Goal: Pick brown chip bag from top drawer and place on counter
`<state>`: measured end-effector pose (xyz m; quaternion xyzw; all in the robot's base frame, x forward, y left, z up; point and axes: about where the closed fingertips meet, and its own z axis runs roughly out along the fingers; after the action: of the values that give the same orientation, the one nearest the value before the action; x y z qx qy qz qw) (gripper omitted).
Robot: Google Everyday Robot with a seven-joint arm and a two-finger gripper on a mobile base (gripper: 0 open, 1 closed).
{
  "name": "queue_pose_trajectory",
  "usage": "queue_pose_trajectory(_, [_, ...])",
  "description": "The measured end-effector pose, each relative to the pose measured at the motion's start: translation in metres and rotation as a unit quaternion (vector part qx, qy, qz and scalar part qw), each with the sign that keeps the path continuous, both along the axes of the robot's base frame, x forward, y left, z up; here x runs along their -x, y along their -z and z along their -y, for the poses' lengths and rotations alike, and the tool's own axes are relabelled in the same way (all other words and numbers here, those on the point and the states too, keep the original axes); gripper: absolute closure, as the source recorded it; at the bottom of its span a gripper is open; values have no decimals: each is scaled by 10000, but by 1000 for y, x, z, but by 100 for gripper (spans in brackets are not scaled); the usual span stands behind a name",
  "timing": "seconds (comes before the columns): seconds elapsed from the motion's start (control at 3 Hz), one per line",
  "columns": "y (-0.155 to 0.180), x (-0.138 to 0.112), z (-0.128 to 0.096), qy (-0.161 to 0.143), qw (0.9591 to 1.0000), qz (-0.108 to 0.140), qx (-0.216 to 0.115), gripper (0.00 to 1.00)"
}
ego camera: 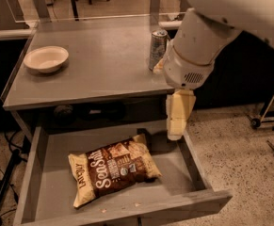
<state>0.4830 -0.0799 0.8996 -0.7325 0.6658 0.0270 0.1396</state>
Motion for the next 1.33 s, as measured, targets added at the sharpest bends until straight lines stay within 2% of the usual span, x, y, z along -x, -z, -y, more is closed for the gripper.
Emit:
queue_pose_trajectory(0.33, [3,0,-2,-28,10000,-19,9,0])
queue_pose_trajectory(0.67, [14,4,-13,-62,9999,-80,-123,0])
queue_pose_trajectory(1.33, [73,1,-81,-529,9977,-297,-308,0])
